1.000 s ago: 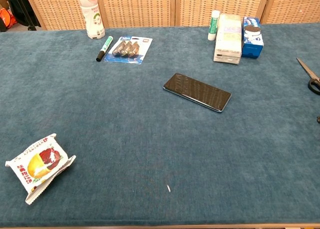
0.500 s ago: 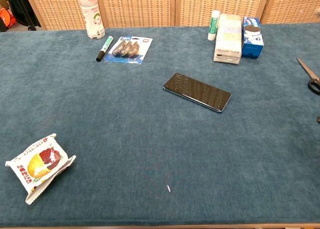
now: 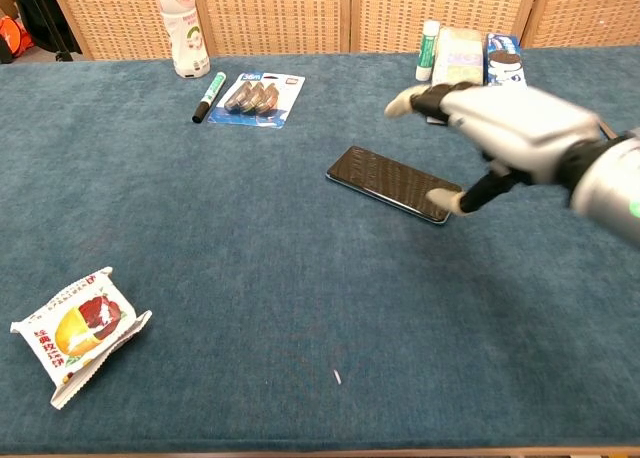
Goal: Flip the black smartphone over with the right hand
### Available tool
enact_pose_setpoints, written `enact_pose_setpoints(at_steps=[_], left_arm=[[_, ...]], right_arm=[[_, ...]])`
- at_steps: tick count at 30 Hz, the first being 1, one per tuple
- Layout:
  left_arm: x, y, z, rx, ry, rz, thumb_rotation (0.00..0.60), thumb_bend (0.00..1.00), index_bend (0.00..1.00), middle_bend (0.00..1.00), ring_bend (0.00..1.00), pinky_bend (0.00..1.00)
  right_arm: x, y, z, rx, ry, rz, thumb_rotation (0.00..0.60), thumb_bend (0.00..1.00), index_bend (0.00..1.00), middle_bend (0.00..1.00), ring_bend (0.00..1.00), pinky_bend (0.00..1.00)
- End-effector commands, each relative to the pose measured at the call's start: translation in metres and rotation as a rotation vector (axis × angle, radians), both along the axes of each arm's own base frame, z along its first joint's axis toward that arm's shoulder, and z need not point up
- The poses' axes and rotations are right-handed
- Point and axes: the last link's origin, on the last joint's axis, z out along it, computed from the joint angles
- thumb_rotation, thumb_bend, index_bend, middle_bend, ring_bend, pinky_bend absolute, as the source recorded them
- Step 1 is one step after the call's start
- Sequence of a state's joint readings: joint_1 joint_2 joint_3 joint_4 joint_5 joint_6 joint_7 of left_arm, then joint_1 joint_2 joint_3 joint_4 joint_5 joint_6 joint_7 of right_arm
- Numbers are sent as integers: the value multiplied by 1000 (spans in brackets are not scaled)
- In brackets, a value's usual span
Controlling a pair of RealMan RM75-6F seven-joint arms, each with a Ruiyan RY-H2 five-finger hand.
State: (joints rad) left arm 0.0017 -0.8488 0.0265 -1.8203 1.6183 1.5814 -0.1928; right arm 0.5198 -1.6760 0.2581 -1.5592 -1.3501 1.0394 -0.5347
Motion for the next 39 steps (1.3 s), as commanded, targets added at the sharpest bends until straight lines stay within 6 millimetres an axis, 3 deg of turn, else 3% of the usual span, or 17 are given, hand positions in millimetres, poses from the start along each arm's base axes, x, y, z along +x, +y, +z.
enact_pose_setpoints(at_steps=[1,5,11,39], left_arm=[[-1,1,2,-2,-5,5,600,0,0,0,0,0],[-3,1,5,-2,-17,7,600,0,0,0,0,0],[-4,1,8,-5,-30,8,600,0,0,0,0,0],[-5,2,7,-25,-29,16,600,0,0,0,0,0]], right_arm=[[14,-12,-32,22,48,-8,600,462,119,43,0,0],[23,-19,-52,29,70,-35,600,464,119,43,0,0],[28,-28,-67,15,102,-63,600,466,119,43,0,0],[3,-37,-66,15,129,-154,600,466,119,43,0,0]])
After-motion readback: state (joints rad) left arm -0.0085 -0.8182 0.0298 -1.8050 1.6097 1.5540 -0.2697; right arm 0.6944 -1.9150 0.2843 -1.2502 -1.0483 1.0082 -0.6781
